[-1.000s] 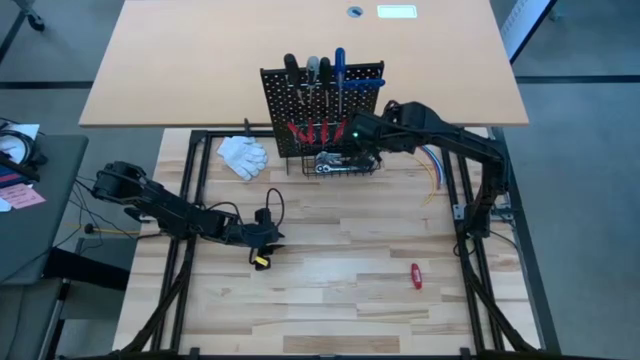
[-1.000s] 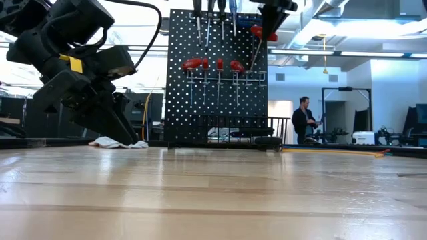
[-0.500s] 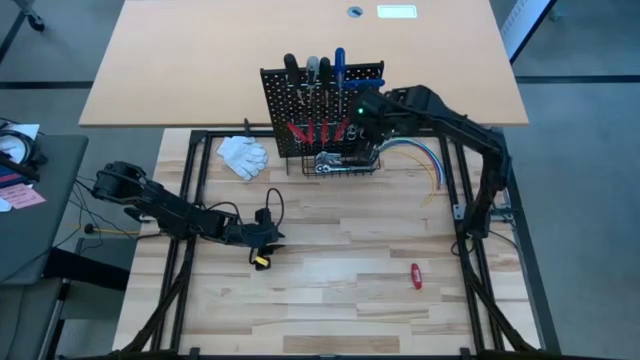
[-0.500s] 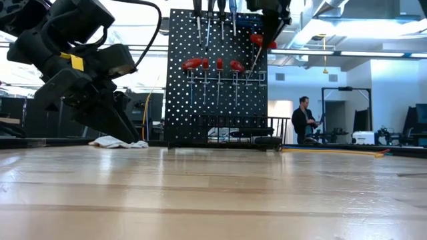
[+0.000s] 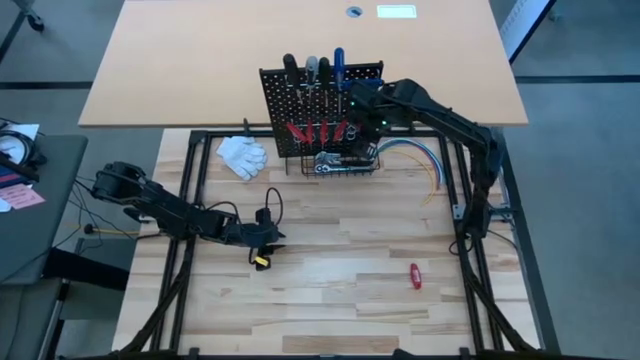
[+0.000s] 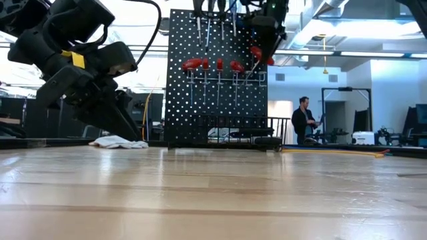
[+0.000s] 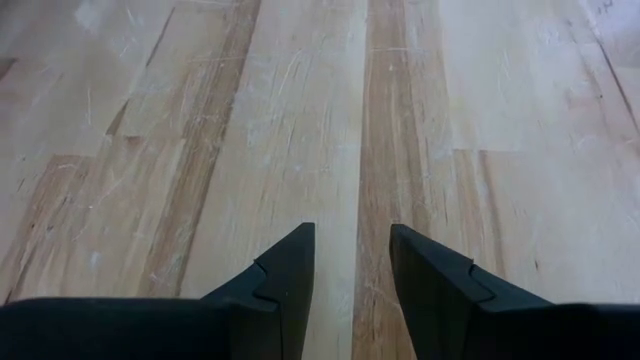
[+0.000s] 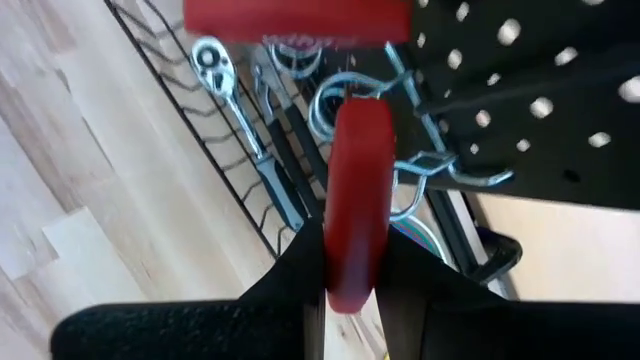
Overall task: Hang tools onto peg board
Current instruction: Hang the red allen wrench on the pegboard
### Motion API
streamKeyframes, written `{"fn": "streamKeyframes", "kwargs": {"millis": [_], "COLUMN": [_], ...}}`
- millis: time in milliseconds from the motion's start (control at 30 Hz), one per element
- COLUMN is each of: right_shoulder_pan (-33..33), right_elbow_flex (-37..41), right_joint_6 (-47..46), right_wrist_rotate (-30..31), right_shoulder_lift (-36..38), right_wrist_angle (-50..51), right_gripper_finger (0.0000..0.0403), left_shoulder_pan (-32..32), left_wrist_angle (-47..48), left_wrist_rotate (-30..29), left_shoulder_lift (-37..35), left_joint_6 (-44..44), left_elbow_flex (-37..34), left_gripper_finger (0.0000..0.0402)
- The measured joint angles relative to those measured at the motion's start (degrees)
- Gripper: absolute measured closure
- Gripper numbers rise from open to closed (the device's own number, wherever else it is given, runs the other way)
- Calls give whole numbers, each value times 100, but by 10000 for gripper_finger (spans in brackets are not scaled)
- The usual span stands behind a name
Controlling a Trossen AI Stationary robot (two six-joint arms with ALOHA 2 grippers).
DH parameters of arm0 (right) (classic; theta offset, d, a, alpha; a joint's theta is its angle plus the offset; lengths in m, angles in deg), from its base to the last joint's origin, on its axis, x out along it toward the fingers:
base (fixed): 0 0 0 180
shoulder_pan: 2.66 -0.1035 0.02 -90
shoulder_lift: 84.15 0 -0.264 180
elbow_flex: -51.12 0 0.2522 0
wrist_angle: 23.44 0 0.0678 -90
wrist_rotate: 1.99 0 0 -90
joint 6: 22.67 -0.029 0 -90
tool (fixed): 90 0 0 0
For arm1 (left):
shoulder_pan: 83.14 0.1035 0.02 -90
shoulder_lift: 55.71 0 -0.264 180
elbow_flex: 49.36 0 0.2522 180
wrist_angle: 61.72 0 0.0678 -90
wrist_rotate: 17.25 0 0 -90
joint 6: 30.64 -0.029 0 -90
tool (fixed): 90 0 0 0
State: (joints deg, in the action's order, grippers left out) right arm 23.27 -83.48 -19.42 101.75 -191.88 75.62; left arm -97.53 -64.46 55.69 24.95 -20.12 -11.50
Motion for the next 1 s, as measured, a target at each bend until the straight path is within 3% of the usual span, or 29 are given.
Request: {"fn": "streamKeyframes", "kwargs": {"millis": [200,567,867,1000], "right_shoulder_pan": [-44,-210,-1829,-2638], "right_elbow_flex": [2,4,11,13], "right_joint_6": [13,-330,-356,-196], "right_wrist_rotate": [4,102,121,120], "right_shoulder_lift": [97,786,847,649], "right_wrist_angle": [232,494,203,-308], "right_gripper_finger": [344,344,344,344], "left_shoulder_pan": [-1,-28,-100,-155], "left_wrist_angle": [-104,-1109,-1798,-1780], "left_wrist_rotate": [-5,-426,-556,-937], "left_shoulder_lift": [0,-118,-151,-151], "left_joint_6": [-199,-1434,-3297,-3682], "left_elbow_flex": [-4,34,807,1271], "left_gripper_finger": [276,277,277,277]}}
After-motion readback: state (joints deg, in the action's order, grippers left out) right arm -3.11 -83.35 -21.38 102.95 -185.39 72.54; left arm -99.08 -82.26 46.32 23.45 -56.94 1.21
